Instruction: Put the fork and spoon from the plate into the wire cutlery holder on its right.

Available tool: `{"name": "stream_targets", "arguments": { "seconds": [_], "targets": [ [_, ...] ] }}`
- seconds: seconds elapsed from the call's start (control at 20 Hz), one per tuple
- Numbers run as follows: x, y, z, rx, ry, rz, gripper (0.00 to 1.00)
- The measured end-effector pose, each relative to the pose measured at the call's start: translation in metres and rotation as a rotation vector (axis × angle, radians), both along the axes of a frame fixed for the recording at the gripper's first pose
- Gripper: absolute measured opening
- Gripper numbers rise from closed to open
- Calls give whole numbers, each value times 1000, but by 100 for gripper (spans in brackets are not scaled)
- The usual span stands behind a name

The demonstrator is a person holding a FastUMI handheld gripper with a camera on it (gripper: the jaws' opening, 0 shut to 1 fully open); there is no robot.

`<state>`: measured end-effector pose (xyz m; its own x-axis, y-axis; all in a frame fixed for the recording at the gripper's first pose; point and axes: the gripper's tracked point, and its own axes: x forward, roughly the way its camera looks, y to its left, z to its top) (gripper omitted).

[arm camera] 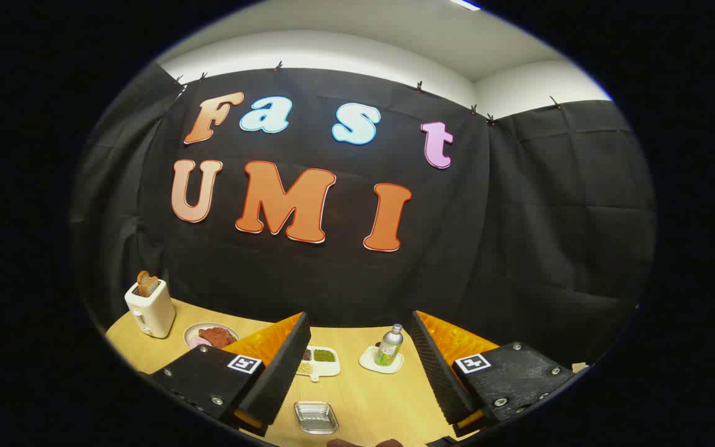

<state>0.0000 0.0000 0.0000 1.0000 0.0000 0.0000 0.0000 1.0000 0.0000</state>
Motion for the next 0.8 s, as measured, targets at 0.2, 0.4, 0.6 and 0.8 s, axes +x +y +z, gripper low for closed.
{"name": "stream_targets", "arguments": {
  "seconds": [0.2,0.4,0.6,0.8],
  "targets": [
    [-1,-10,-8,21,20,-24,97],
    [-1,-10,-9,23,21,-21,97],
    [2,-2,-10,27,21,0,97],
    [6,12,-12,30,25,36,98]
  ]
}}
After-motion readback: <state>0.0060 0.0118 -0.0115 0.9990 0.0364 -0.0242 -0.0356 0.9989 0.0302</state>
